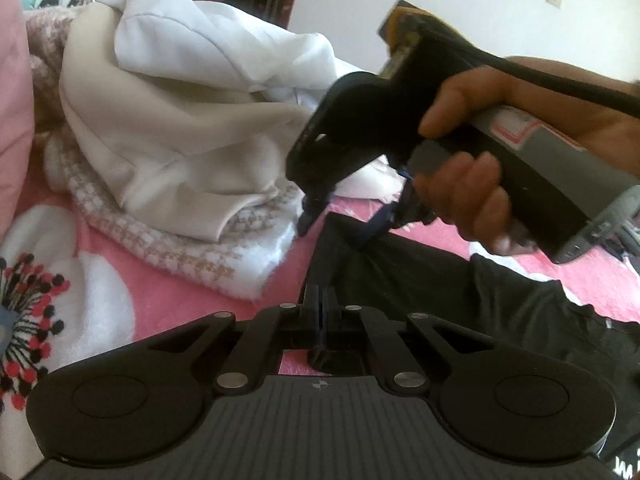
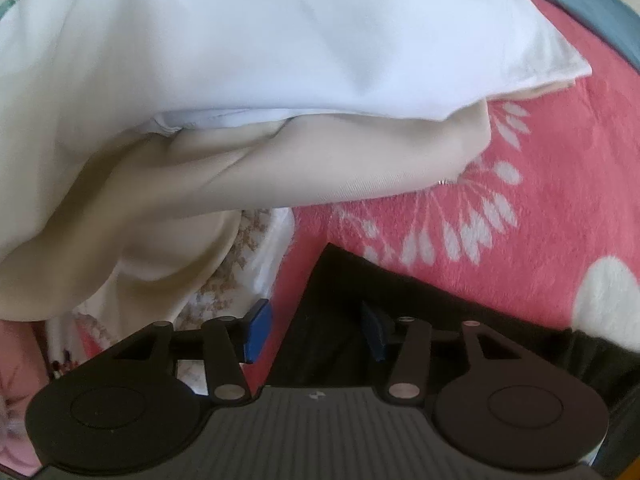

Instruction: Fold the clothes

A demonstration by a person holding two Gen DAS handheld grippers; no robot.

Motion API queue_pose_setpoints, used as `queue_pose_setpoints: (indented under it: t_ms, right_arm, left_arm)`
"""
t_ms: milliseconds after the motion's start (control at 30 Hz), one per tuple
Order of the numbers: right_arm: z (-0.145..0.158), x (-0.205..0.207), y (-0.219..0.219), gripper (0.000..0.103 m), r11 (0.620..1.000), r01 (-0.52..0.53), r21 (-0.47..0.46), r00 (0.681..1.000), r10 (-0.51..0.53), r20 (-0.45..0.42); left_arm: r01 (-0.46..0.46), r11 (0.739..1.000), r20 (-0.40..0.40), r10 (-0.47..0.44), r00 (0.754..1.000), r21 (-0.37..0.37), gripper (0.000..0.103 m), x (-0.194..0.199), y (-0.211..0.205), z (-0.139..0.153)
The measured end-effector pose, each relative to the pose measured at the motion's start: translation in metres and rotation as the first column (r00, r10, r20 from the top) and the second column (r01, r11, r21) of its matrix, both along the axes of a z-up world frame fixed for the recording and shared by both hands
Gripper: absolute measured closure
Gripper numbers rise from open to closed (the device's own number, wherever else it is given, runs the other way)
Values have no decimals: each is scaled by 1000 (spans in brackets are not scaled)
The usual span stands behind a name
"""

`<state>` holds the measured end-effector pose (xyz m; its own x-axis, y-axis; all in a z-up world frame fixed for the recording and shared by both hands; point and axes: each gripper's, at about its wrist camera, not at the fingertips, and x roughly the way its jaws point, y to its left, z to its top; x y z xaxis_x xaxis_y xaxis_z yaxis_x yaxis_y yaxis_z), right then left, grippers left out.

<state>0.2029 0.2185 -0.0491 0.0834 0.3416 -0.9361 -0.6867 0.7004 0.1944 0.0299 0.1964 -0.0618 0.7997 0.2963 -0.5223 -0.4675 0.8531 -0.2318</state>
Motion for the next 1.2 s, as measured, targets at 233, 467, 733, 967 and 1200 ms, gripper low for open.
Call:
queue_pose_setpoints:
  t_ms: [233, 467, 733, 967, 1200]
  right_arm:
    - [-2, -18, 4, 62, 998, -30, -56, 995, 35, 95]
    - [32, -19, -47, 102, 996, 3, 84, 993, -13, 116]
    - [78, -4, -153, 102, 956, 130, 264, 976, -170, 133]
    - [71, 0, -238, 102, 903, 249, 351, 946, -304, 111]
    - [45, 1, -279, 102, 889, 292, 353, 931, -349, 110]
  left_arm:
    - [53, 999, 62, -54, 997, 7, 103, -8, -8, 7]
    - [169, 986, 159, -168, 973, 11, 103, -19, -26, 28]
    - [406, 913, 211, -406, 889, 44, 103, -16, -76, 47]
    - [534, 844, 156, -534, 831, 42, 103, -9, -116, 36]
    - [605, 796, 71, -606, 793, 38, 103, 4, -146, 13]
